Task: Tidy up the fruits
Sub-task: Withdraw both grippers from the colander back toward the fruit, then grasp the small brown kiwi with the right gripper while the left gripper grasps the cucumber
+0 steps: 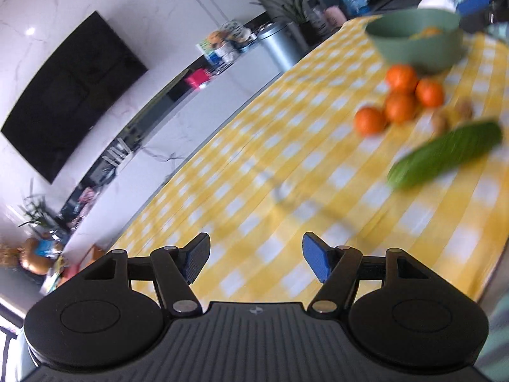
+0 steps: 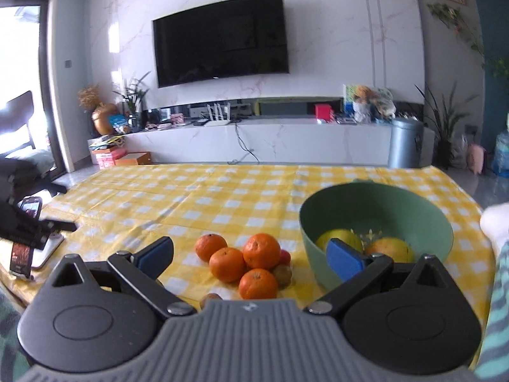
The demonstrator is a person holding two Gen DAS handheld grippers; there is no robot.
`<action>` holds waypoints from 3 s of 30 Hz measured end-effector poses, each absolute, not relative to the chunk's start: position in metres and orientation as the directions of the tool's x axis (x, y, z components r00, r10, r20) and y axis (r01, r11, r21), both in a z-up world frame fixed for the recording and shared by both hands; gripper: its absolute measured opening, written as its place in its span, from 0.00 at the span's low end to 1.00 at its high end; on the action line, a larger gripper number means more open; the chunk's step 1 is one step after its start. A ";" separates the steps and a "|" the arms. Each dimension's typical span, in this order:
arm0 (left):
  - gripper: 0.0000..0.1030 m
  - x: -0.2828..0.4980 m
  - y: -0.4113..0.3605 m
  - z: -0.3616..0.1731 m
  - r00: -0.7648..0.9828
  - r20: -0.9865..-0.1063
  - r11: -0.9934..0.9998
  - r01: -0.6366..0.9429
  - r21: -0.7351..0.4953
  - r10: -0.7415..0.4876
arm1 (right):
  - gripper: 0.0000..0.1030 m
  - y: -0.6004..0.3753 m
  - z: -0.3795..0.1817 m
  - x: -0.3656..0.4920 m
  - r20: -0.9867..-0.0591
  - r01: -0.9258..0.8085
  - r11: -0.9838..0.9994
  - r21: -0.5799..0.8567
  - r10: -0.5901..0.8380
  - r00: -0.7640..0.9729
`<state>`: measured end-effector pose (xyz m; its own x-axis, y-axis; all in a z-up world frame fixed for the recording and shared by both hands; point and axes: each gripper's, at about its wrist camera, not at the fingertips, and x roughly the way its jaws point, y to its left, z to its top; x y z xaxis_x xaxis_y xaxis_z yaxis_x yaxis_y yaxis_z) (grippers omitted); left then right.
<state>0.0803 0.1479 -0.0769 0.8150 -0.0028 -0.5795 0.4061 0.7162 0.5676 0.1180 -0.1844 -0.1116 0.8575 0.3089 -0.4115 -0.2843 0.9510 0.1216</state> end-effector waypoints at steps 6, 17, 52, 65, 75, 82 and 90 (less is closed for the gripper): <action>0.76 0.079 0.184 -0.101 0.818 -0.575 0.737 0.378 0.560 0.017 | 0.96 -0.165 -0.119 0.118 -0.433 -0.294 0.951 0.093 0.304 0.848; 0.76 0.079 0.205 -0.107 0.835 -0.550 0.770 0.352 0.533 0.000 | 0.96 -0.139 -0.131 0.131 -0.486 -0.310 0.950 0.038 0.289 0.825; 0.61 0.098 0.061 -0.038 0.492 -0.807 0.944 0.196 -0.264 -0.328 | 0.37 -0.163 -0.175 0.157 -0.677 -0.277 0.939 0.201 0.338 0.654; 0.70 0.109 0.036 -0.079 0.428 -0.875 0.930 -0.172 -0.324 -0.225 | 0.24 -0.174 -0.181 0.159 -0.689 -0.264 0.936 0.232 0.350 0.635; 0.75 0.114 0.017 -0.101 0.410 -0.899 0.902 -0.313 -0.297 -0.154 | 0.24 -0.184 -0.179 0.157 -0.698 -0.258 0.938 0.231 0.344 0.628; 0.76 0.120 0.003 -0.104 0.431 -0.896 0.908 -0.324 -0.267 -0.110 | 0.24 -0.193 -0.181 0.159 -0.703 -0.238 0.936 0.259 0.351 0.618; 0.73 0.126 -0.008 -0.111 0.440 -0.896 0.921 -0.318 -0.223 -0.065 | 0.24 -0.194 -0.181 0.159 -0.700 -0.242 0.933 0.265 0.359 0.618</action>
